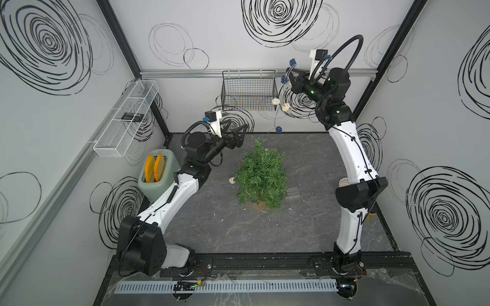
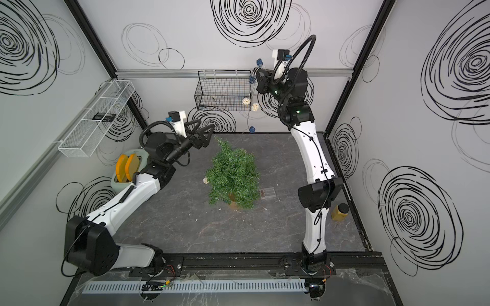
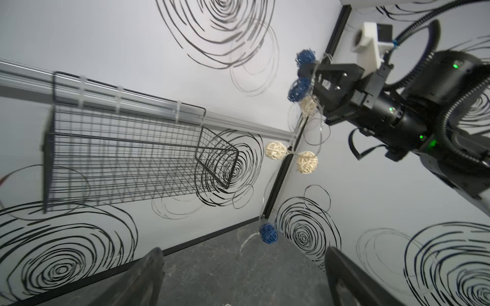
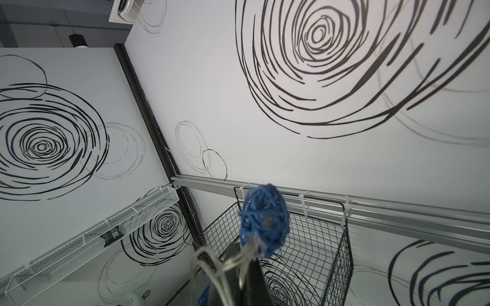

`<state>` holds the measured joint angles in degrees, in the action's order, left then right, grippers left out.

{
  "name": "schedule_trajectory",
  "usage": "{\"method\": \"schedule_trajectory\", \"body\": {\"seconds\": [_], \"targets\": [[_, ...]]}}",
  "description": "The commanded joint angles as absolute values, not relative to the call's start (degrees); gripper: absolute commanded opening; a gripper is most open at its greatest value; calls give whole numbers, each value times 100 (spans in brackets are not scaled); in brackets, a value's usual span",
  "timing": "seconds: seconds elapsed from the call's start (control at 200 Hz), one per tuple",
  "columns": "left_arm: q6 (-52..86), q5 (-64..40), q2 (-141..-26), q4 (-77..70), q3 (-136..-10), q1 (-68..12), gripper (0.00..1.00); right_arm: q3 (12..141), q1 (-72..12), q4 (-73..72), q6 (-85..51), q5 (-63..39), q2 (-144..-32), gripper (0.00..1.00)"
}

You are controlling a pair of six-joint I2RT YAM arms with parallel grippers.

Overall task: Remove string lights from the small christmas tree
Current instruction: Remove the light string from the Christmas tree.

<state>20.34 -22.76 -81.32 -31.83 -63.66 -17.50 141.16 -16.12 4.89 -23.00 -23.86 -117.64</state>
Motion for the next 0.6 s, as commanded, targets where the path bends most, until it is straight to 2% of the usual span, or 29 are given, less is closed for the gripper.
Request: {"method": "schedule_trajectory", "body": {"seconds": [0.0, 0.2, 0.595], "targets": [[1454, -2660, -8503, -3444, -6669, -1846, 97, 14419, -1641, 119, -2617, -2676, -11873, 0], [1119, -2881, -9130, -3415, -6921, -1957, 98, 14470, -1652, -45, -2844, -2942, -12000, 0], [1670, -3546, -9896, -4183, -7562, -2001, 97, 14476, -1950, -193, -2980, -3256, -12121, 0]]}}
